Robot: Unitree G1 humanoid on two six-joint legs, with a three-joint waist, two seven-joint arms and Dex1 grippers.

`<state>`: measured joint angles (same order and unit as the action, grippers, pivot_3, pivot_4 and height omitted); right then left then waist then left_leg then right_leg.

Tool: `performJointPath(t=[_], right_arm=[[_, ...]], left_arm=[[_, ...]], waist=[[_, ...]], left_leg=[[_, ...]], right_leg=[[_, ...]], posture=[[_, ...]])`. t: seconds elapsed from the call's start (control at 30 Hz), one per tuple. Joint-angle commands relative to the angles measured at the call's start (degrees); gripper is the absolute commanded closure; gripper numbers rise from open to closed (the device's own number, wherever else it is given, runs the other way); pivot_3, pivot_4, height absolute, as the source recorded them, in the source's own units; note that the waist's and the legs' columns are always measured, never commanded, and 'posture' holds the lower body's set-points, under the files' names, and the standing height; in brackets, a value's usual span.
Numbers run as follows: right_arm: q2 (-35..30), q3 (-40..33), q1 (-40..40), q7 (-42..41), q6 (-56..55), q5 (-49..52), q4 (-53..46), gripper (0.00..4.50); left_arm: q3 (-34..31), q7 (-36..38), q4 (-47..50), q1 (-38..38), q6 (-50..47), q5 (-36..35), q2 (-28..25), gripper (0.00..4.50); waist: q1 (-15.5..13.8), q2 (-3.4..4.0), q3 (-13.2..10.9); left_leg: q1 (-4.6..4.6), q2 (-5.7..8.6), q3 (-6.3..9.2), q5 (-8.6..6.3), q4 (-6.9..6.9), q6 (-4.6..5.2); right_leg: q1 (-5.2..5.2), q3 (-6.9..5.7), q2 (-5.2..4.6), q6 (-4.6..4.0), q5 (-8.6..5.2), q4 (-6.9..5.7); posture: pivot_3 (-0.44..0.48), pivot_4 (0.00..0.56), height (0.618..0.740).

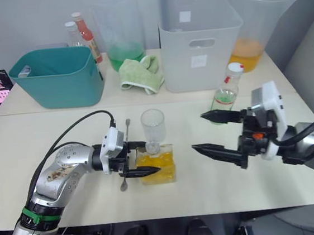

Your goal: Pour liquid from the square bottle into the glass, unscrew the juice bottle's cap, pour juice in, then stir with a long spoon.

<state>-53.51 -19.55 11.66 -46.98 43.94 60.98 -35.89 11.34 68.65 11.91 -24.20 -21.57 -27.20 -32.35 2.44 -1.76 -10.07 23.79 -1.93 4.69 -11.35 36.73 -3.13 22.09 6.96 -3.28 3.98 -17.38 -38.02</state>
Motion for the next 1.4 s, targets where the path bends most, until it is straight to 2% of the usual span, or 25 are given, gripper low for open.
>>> performJointPath(t=[0.03, 0.33, 0.57, 0.7, 0.83, 0.93, 1.2, 1.4], right_arm=[[2.2, 7.0, 6.1, 2.9, 1.0, 0.6, -2.5, 0.00], [7.6, 21.0, 13.8, 2.1, -1.4, -10.4, 0.1, 0.00], [11.1, 24.6, 15.4, -0.1, -2.3, -14.5, 1.3, 0.00], [12.6, 25.5, 16.0, -1.0, -3.3, -16.9, 2.5, 1.09], [13.7, 24.4, 15.7, -2.2, -4.0, -16.3, 2.4, 2.56], [13.4, 24.6, 15.8, -2.8, -4.1, -17.5, 2.4, 3.47], [13.8, 24.5, 16.1, -3.5, -4.7, -18.5, 2.8, 3.47], [15.2, 22.0, 17.6, -5.4, -3.5, -12.8, 2.7, 3.47]], left_arm=[[1.1, 0.7, -0.2, -0.4, 3.0, 2.2, 0.1, 1.68], [1.7, 1.1, -1.0, -0.7, 3.9, 3.2, 0.1, 1.68], [2.2, 1.5, -1.2, -0.7, 4.4, 3.6, 0.2, 1.68], [2.6, 0.7, -1.2, -0.7, 4.9, 4.2, 1.0, 1.68], [2.9, 0.5, -1.4, -0.1, 5.8, 5.1, 1.1, 1.68], [2.8, 0.3, -1.5, -0.1, 5.7, 5.1, 1.2, 1.68], [3.0, 0.2, -1.8, -0.4, 6.0, 5.5, 1.1, 1.68], [3.4, 0.2, -2.1, -0.3, 6.0, 6.0, 1.0, 1.68]], waist=[[0.1, 0.00, 0.0], [-0.2, 0.00, 0.0], [-0.2, 0.00, 0.0], [-0.4, 0.01, 0.0], [-0.4, 0.01, 0.0], [-0.4, 0.01, 0.0], [-0.5, 0.01, 0.0], [-0.5, 0.01, 0.0]], left_leg=[[0.00, 0.00, 0.00, 0.00, 0.00, 0.00], [0.00, -0.01, 0.01, 0.01, 0.02, 0.01], [-0.01, 0.00, 0.02, 0.02, 0.02, 0.02], [-0.02, 0.00, 0.02, 0.02, 0.02, 0.02], [-0.01, 0.01, 0.02, 0.02, 0.02, 0.02], [-0.01, 0.01, 0.03, 0.02, 0.02, 0.02], [-0.01, 0.01, 0.03, 0.02, 0.03, 0.03], [-0.01, 0.01, 0.03, 0.03, 0.03, 0.04]], right_leg=[[0.00, 0.01, 0.00, 0.00, 0.00, 0.00], [0.02, -0.02, 0.00, -0.01, 0.02, -0.02], [0.02, -0.02, 0.00, -0.02, 0.02, -0.03], [0.01, -0.03, 0.00, -0.02, 0.03, -0.04], [0.01, -0.03, -0.01, -0.01, 0.03, -0.03], [0.01, -0.03, -0.01, -0.01, 0.03, -0.03], [0.00, -0.03, -0.01, 0.00, 0.04, -0.03], [0.00, -0.03, -0.01, 0.00, 0.05, -0.03]], posture=[[0.000, 0.150, 0.740], [0.000, 0.150, 0.740], [0.000, 0.150, 0.740], [0.000, 0.150, 0.740], [0.000, 0.150, 0.740], [0.000, 0.150, 0.740], [0.000, 0.150, 0.740], [0.000, 0.150, 0.740]])
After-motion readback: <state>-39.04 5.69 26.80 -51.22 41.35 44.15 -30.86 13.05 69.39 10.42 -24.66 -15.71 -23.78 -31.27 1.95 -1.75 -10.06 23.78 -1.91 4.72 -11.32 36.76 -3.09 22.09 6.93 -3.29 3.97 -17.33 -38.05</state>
